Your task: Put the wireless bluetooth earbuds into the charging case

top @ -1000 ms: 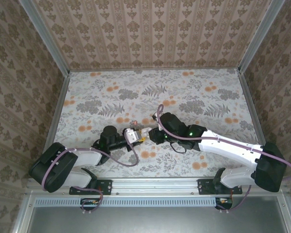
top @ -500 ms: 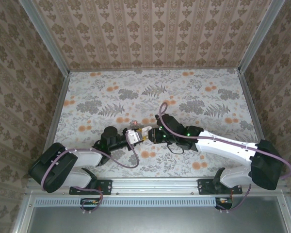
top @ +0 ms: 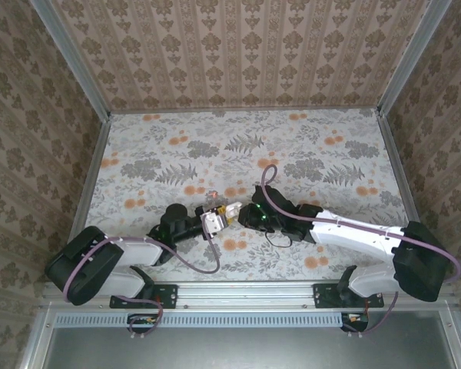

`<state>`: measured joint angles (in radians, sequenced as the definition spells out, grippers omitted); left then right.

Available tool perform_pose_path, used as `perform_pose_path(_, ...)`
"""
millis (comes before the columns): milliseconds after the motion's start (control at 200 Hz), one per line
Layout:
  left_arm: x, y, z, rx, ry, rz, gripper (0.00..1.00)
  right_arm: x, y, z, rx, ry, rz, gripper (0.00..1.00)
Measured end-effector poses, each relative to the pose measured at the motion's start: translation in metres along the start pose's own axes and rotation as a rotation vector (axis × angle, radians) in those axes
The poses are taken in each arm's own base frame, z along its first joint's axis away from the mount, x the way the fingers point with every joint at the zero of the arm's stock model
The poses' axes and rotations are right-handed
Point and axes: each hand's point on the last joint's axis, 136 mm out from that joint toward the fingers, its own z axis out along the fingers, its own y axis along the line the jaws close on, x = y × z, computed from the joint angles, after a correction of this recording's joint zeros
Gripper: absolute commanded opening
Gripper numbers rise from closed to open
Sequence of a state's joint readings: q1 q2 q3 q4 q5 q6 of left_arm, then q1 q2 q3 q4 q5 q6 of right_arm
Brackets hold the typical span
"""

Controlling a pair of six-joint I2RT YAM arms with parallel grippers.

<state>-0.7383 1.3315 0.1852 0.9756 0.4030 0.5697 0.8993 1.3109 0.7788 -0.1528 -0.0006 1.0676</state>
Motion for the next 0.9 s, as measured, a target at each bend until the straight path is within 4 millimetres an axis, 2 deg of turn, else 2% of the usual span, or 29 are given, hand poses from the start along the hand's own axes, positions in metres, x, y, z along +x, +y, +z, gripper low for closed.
perform_pose_path(110, 0.0, -0.005, 0.001, 0.008, -0.009, 0.048, 0.04, 0.003, -0.006, -0.009, -0.012, -0.007, 0.027, 0.22)
perform_pose_path(355, -0.004, -0.014, 0.004, 0.025, -0.034, 0.152, 0.02, 0.0, 0.0, -0.028, -0.069, -0.035, 0.082, 0.22)
perform_pose_path(605, -0.009, -0.011, 0.005, 0.007, -0.053, 0.192, 0.02, 0.005, -0.009, -0.024, -0.049, -0.022, 0.141, 0.23)
perform_pose_path(895, -0.008, -0.009, 0.005, -0.007, -0.046, 0.193, 0.02, 0.01, -0.008, -0.006, -0.046, 0.008, 0.2, 0.23)
